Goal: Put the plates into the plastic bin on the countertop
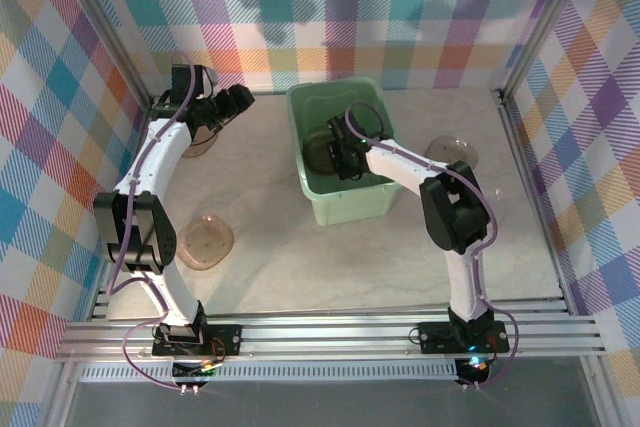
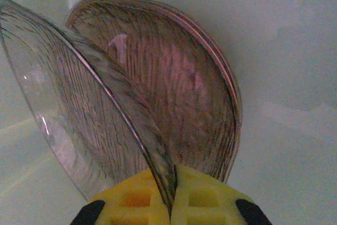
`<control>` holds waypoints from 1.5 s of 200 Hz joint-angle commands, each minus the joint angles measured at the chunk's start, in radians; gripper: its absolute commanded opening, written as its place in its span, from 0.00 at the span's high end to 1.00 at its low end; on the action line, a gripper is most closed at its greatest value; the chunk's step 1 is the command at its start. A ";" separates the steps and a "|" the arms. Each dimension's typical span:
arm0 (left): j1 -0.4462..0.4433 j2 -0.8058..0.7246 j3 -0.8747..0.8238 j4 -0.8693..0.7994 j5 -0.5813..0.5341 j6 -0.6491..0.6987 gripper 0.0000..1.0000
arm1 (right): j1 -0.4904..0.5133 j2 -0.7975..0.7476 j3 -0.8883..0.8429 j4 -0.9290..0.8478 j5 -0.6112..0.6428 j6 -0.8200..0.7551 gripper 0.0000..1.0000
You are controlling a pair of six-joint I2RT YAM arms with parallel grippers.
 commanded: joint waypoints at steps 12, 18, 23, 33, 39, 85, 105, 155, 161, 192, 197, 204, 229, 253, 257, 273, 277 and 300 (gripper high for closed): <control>0.010 -0.013 0.036 -0.053 -0.017 0.021 0.24 | 0.000 0.040 0.036 -0.005 -0.011 0.025 1.00; 0.010 -0.013 0.041 -0.061 -0.020 0.023 0.24 | 0.000 0.045 0.038 -0.005 -0.010 0.025 1.00; 0.010 -0.014 0.044 -0.065 -0.024 0.025 0.24 | -0.001 0.051 0.040 -0.003 -0.012 0.027 1.00; 0.010 -0.014 0.049 -0.076 -0.031 0.030 0.24 | -0.004 0.064 0.047 -0.005 -0.018 0.026 1.00; 0.010 -0.013 0.054 -0.085 -0.035 0.029 0.24 | -0.004 0.071 0.051 -0.006 -0.022 0.028 1.00; -0.002 0.002 0.082 -0.120 -0.055 0.035 0.24 | -0.017 0.124 0.084 0.000 -0.034 0.031 1.00; -0.008 0.015 0.099 -0.135 -0.064 0.034 0.24 | -0.024 0.128 0.096 -0.021 -0.033 0.029 1.00; -0.019 0.030 0.124 -0.150 -0.082 0.025 0.24 | -0.029 0.122 0.101 -0.070 -0.076 0.021 0.86; -0.020 0.031 0.128 -0.152 -0.084 0.024 0.24 | -0.029 0.120 0.101 -0.071 -0.076 0.015 0.79; -0.032 0.045 0.157 -0.170 -0.099 0.023 0.24 | -0.030 0.109 0.145 -0.117 -0.052 -0.065 0.56; -0.033 0.048 0.163 -0.174 -0.102 0.023 0.24 | -0.030 0.111 0.171 -0.147 -0.043 -0.085 0.51; -0.035 0.054 0.172 -0.178 -0.104 0.023 0.24 | -0.030 0.113 0.199 -0.174 -0.036 -0.107 0.44; -0.042 0.068 0.195 -0.186 -0.109 0.023 0.24 | -0.035 0.102 0.200 -0.184 -0.045 -0.116 0.34; -0.047 0.079 0.210 -0.194 -0.116 0.024 0.24 | -0.035 0.090 0.195 -0.197 -0.073 -0.125 0.27; -0.048 0.079 0.211 -0.195 -0.118 0.023 0.24 | -0.035 0.088 0.191 -0.192 -0.076 -0.130 0.26; -0.048 0.080 0.214 -0.196 -0.127 0.024 0.24 | -0.037 0.080 0.183 -0.191 -0.079 -0.138 0.21; -0.048 0.081 0.214 -0.197 -0.130 0.024 0.24 | -0.038 0.078 0.180 -0.192 -0.081 -0.140 0.20; -0.048 0.079 0.221 -0.206 -0.148 0.027 0.24 | -0.043 0.052 0.160 -0.169 -0.074 -0.168 0.14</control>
